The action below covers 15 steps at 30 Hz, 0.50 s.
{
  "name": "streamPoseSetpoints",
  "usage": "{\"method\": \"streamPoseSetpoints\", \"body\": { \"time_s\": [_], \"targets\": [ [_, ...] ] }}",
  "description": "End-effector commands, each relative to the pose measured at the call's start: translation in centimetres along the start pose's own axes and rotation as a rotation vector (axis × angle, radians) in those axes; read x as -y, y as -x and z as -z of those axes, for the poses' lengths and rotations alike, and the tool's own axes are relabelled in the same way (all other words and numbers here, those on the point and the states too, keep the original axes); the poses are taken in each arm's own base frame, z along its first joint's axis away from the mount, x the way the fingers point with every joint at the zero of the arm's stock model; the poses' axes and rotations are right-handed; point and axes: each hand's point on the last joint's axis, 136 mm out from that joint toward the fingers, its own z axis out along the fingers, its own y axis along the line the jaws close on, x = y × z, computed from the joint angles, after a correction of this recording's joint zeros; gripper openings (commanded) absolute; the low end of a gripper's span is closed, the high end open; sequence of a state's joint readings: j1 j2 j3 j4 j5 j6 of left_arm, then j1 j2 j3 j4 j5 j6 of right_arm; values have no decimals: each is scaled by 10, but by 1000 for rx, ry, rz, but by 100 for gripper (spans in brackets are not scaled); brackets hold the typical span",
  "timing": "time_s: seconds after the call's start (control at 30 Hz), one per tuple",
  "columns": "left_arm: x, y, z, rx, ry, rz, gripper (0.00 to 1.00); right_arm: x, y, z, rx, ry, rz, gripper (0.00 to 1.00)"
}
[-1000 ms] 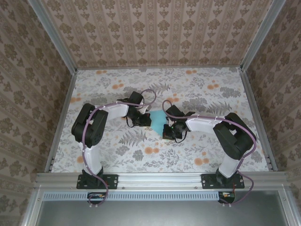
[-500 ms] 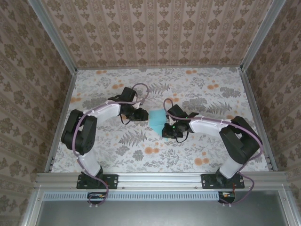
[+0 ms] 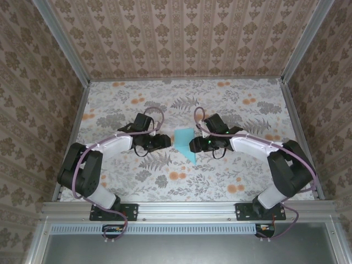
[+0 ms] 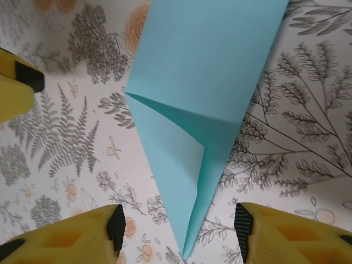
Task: Fold a paper plane with a square sheet of paper (fold left side to right side)
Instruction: Third fold the triangle at the center of the table.
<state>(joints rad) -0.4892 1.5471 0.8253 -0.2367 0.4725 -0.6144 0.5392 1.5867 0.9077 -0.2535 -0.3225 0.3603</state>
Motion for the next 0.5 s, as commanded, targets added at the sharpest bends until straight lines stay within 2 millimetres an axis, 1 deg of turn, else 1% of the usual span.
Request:
{"method": "streamPoseSetpoints", "body": {
  "time_s": [0.0,0.1,0.23,0.3,0.37,0.4,0.47],
  "targets": [
    [10,9,3,49,-63,68,61,-4,7,-14,-16,42,76,56],
    [8,9,-3,43,-70,95,61,-5,9,-25,-29,60,70,50],
    [7,8,-6,33,-69,100,61,-1,10,-33,-32,51,62,35],
    [7,9,-7,33,-69,100,62,3,10,-35,-34,37,55,27],
    [8,9,-8,27,-72,100,62,6,9,-35,-36,28,52,14],
    [8,8,-9,22,-73,101,62,8,9,-34,-38,22,48,10],
    [9,9,-12,15,-75,101,62,12,9,-32,-32,5,45,6]
  ]
}}
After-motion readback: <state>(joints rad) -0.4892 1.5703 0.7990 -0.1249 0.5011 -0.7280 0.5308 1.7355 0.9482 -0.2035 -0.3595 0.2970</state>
